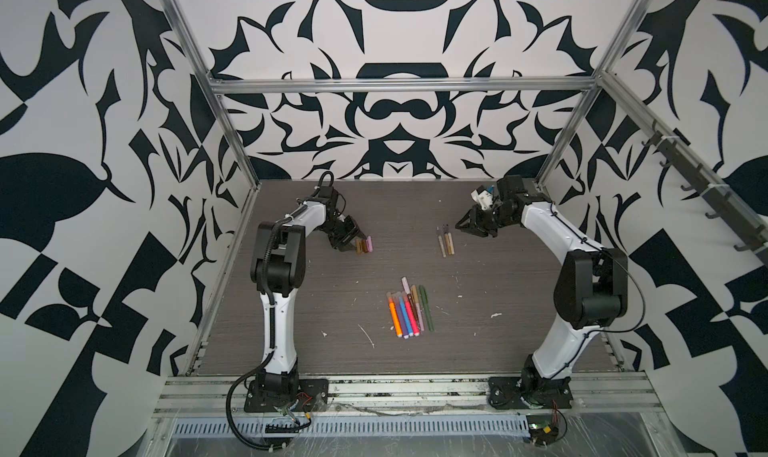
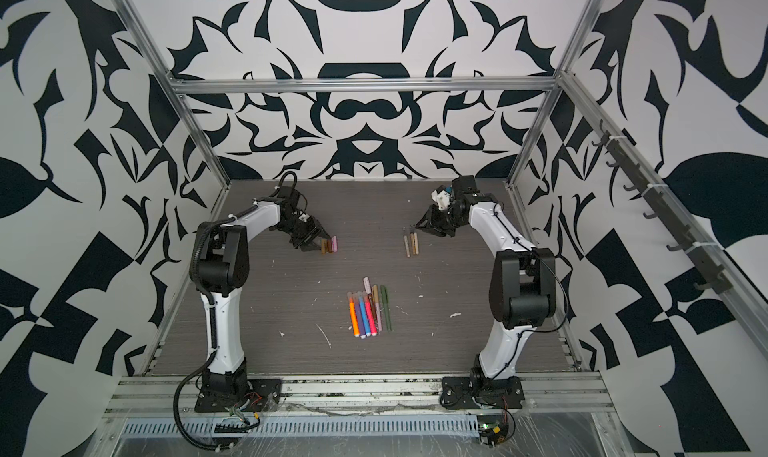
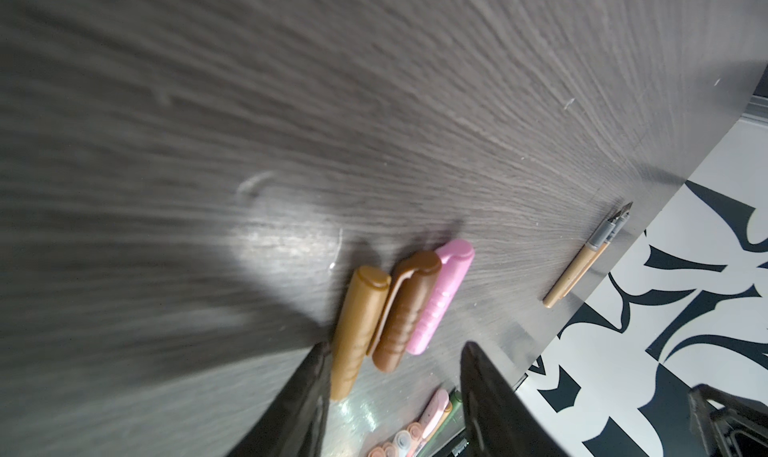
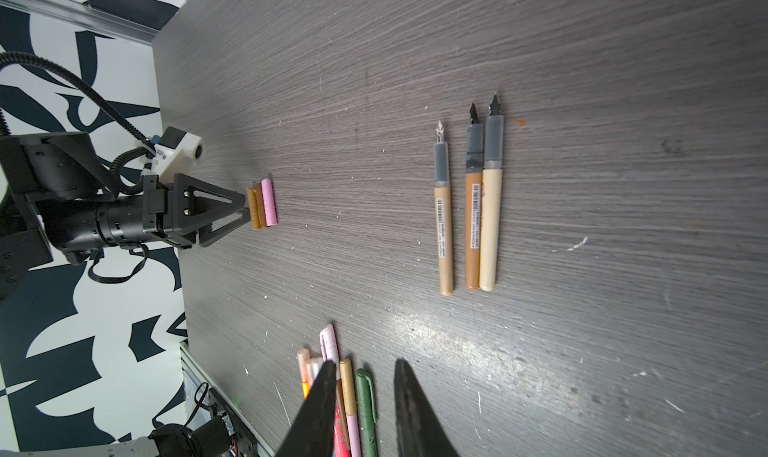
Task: Open the pen caps
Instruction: 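Raise the right gripper away from the pens while the left opens above the caps, then move the right gripper to the green pen in the marker row and grasp it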
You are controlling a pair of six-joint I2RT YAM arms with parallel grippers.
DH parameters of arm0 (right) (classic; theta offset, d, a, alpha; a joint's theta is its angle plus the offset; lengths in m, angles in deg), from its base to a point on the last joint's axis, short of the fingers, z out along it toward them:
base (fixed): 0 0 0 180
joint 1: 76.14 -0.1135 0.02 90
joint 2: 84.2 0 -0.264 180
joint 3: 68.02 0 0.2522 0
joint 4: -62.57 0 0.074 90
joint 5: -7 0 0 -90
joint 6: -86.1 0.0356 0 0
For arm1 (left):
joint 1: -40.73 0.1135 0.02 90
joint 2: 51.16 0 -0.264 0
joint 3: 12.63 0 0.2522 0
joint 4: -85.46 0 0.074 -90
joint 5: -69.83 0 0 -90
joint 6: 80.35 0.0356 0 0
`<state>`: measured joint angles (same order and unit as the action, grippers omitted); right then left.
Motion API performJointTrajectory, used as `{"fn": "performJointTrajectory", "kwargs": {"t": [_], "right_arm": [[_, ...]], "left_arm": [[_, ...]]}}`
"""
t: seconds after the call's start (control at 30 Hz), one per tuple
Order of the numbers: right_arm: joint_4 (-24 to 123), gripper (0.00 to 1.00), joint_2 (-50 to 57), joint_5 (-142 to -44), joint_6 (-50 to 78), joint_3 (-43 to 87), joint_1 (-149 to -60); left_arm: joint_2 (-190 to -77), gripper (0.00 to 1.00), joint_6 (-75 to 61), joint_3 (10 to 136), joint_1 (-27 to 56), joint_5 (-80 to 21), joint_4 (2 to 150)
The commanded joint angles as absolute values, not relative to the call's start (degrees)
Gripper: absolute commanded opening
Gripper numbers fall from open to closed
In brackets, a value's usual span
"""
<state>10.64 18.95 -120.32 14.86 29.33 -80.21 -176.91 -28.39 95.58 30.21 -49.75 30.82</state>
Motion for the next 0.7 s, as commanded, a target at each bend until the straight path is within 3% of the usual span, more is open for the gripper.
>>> {"fn": "performJointTrajectory", "kwargs": {"t": [0.0,0.4,0.67], "right_arm": [[10.5,0.27,16.4,-120.7,15.1,28.9,-80.2],[10.4,0.28,12.2,-115.4,16.9,21.8,-94.2],[12.4,0.28,4.0,-115.5,23.1,9.1,-103.2]], "left_arm": [[-176.3,0.53,-28.2,95.0,30.3,-48.2,29.7],[-160.3,0.53,-32.7,84.0,29.2,-43.4,33.4],[-145.7,0.53,-40.6,70.3,20.9,-44.2,36.7]]}}
